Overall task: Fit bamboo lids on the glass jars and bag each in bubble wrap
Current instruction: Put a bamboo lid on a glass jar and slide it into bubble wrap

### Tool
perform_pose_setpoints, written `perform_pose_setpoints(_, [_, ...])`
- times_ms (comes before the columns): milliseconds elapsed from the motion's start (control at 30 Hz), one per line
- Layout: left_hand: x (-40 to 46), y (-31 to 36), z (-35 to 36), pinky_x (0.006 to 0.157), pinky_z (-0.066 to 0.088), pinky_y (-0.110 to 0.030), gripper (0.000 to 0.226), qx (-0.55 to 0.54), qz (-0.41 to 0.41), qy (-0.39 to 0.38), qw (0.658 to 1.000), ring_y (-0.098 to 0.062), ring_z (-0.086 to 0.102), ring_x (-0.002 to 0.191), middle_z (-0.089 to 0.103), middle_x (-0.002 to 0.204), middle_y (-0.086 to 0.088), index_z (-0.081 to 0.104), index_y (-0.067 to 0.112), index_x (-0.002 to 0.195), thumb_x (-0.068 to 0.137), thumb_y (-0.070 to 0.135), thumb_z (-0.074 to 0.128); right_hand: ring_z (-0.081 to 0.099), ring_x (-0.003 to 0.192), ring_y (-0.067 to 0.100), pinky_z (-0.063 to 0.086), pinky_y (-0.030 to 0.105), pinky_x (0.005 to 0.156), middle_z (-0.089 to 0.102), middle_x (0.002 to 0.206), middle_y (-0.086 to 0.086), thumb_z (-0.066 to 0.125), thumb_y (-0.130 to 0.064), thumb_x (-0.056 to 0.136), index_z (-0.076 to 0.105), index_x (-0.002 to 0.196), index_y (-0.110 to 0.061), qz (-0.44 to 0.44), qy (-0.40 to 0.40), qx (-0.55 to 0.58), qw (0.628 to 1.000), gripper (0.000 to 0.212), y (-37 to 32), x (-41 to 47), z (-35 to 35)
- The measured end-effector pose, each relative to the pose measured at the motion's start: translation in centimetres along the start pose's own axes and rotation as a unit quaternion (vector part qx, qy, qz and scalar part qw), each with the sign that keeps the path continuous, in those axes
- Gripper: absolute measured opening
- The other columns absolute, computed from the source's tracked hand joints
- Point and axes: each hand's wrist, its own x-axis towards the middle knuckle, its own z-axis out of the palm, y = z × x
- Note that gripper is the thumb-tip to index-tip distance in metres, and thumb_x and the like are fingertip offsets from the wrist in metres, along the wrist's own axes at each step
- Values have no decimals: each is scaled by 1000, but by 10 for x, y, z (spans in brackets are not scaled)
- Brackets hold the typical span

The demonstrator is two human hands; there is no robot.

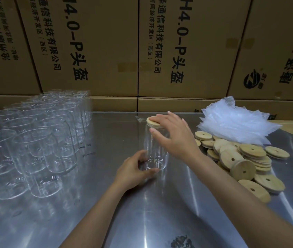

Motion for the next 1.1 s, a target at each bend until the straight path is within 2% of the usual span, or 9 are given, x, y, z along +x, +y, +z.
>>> perform_pose_setpoints(167, [1, -1, 0, 101, 44, -28, 74, -7, -1, 2, 1000, -1, 56, 112, 60, 117, 17, 48, 35, 130, 66, 49, 82, 40, 133, 13, 35, 38, 107, 52, 140, -6, 44, -41, 98, 49, 139, -26, 103, 83, 87, 987, 44, 45, 7, -14])
perform_pose_setpoints(267, [2, -4, 1, 101, 42, -27, 73, 4, 5, 3, 1000, 0, 54, 115, 59, 115, 21, 47, 39, 129, 66, 53, 81, 52, 121, 24, 45, 41, 96, 59, 131, 6, 48, -30, 98, 52, 135, -16, 255, 85, -3, 963, 40, 97, 10, -21])
perform_pose_setpoints(367, [4, -6, 2, 101, 42, -27, 71, 6, 14, 9, 1000, 0, 53, 116, 60, 116, 20, 47, 43, 125, 64, 57, 80, 56, 111, 30, 48, 41, 87, 60, 125, 13, 51, -24, 97, 49, 136, -12, 326, 69, -97, 938, 42, 137, 13, -28])
perform_pose_setpoints(533, [7, -8, 4, 102, 43, -31, 71, 8, 23, 23, 999, -3, 53, 116, 61, 113, 20, 48, 40, 125, 64, 56, 81, 34, 133, 34, 38, 46, 102, 41, 146, 14, 48, -20, 98, 36, 143, -9, 322, 12, -223, 920, 48, 169, 21, -32])
perform_pose_setpoints(667, [8, -8, 4, 102, 42, -32, 71, 15, 29, 30, 999, -3, 53, 116, 61, 113, 21, 48, 39, 127, 65, 55, 81, 28, 133, 35, 31, 47, 105, 42, 141, 16, 44, -27, 100, 19, 147, -17, 384, -60, -214, 896, 54, 176, 27, -30])
perform_pose_setpoints(733, [8, -7, 4, 103, 42, -33, 72, 20, 32, 30, 999, -4, 53, 116, 61, 112, 21, 48, 39, 127, 66, 55, 81, 33, 126, 34, 32, 44, 101, 48, 130, 17, 41, -31, 100, 25, 142, -19, 405, -103, -226, 880, 46, 182, 27, -28])
perform_pose_setpoints(833, [7, -6, 4, 102, 42, -33, 72, 20, 33, 33, 999, -4, 53, 115, 61, 112, 21, 48, 38, 128, 66, 55, 81, 42, 108, 29, 35, 39, 91, 51, 104, 11, 43, -29, 98, 49, 113, -17, 422, -118, -245, 865, 20, 188, 28, -29])
perform_pose_setpoints(967, [7, -5, 4, 102, 43, -33, 73, 23, 32, 32, 999, -4, 53, 115, 62, 113, 20, 48, 37, 129, 66, 55, 81, 47, 90, 28, 40, 33, 76, 51, 89, 8, 52, -20, 92, 60, 91, -12, 392, -66, -277, 875, 12, 189, 29, -28])
perform_pose_setpoints(1100, [7, -4, 3, 102, 43, -33, 74, 22, 28, 27, 999, -4, 53, 115, 62, 112, 21, 49, 37, 129, 65, 56, 81, 46, 87, 30, 40, 34, 64, 52, 90, 12, 54, -17, 91, 62, 86, -6, 325, 80, -265, 904, 14, 181, 35, -31])
